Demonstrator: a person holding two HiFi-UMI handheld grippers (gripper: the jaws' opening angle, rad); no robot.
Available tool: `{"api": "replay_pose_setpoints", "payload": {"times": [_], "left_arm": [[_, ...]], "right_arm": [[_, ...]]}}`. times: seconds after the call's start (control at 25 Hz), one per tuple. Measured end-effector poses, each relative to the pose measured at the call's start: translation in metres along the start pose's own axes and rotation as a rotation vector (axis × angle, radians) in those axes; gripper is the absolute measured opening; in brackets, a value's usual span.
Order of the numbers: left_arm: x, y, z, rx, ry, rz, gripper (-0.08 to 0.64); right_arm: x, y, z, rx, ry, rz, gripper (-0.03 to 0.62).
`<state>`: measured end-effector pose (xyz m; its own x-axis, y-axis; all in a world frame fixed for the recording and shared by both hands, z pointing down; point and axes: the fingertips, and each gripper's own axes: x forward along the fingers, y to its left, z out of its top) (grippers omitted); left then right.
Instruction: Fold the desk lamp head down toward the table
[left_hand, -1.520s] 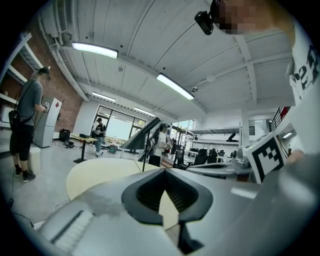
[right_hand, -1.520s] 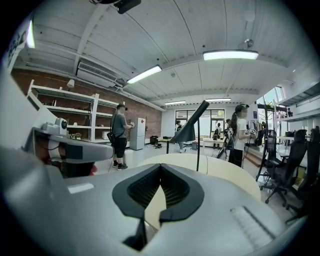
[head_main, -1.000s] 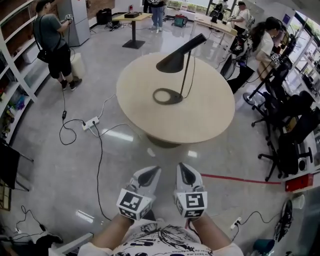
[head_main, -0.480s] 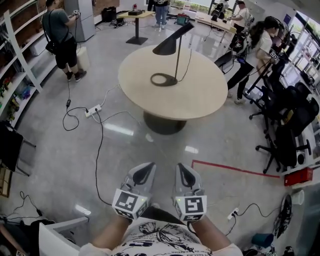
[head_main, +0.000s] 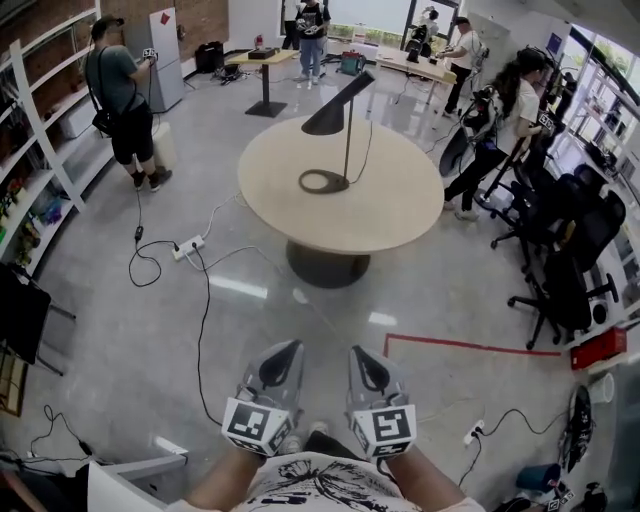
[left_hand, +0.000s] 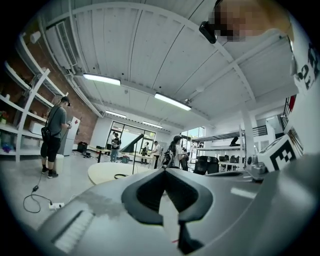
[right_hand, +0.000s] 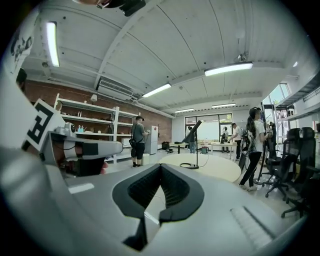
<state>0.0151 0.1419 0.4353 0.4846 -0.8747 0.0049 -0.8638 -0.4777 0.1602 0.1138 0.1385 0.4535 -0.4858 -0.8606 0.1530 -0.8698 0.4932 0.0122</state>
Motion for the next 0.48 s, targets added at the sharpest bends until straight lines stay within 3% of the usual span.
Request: {"api": "replay_pose_setpoints", "payload": {"times": [0.48], "left_arm": [[-0.019, 0.010, 0.014, 0.015, -0.012, -0.051, 0.003]], "right_arm": [[-0.009, 0.029, 0.012, -0.048, -0.042, -0.032, 0.008]]}}
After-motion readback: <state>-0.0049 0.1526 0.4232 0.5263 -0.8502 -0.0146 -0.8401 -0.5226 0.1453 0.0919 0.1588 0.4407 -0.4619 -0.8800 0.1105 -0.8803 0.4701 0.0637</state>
